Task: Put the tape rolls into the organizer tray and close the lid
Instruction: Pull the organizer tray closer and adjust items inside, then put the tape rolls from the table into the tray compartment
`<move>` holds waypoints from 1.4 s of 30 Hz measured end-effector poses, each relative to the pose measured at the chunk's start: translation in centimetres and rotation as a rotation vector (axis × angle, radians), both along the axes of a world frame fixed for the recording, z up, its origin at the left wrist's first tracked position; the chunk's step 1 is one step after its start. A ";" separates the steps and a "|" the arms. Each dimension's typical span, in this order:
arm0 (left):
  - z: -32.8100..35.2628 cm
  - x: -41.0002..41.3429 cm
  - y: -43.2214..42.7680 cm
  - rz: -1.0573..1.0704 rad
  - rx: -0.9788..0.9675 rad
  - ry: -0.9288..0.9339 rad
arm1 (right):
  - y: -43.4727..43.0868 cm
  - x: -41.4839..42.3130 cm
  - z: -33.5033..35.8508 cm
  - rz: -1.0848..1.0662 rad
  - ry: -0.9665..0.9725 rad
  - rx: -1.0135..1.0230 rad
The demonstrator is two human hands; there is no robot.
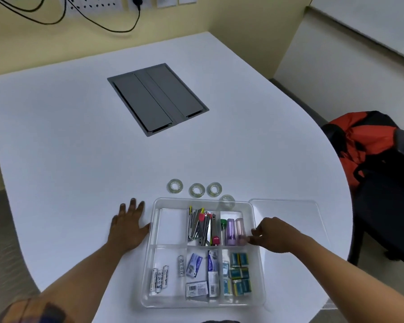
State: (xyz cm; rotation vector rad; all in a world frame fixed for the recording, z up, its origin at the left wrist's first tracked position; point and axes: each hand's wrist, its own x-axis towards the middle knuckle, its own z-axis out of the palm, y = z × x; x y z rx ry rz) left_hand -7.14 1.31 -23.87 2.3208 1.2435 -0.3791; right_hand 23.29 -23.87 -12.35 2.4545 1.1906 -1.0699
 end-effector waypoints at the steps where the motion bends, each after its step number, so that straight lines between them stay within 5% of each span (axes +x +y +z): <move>1: -0.5 0.3 -0.2 0.005 -0.024 0.035 | 0.4 0.2 0.2 0.009 -0.006 -0.019; 10: -3.8 0.1 0.2 0.002 -0.126 0.118 | 8.5 2.3 -0.4 -0.185 -0.101 0.292; 27: -2.7 0.1 0.2 -0.029 -0.189 0.162 | 14.3 3.1 -6.0 -0.416 -0.071 -0.031; 33: -1.5 0.5 0.1 -0.032 -0.219 0.167 | 14.4 2.1 -3.6 -0.486 -0.164 0.315; 37: -1.1 0.7 0.0 -0.021 -0.221 0.172 | 14.4 -1.6 -1.3 -0.340 -0.032 0.601; 42: -0.6 0.8 0.0 -0.019 -0.225 0.161 | 14.1 -8.0 -0.8 0.120 0.123 0.528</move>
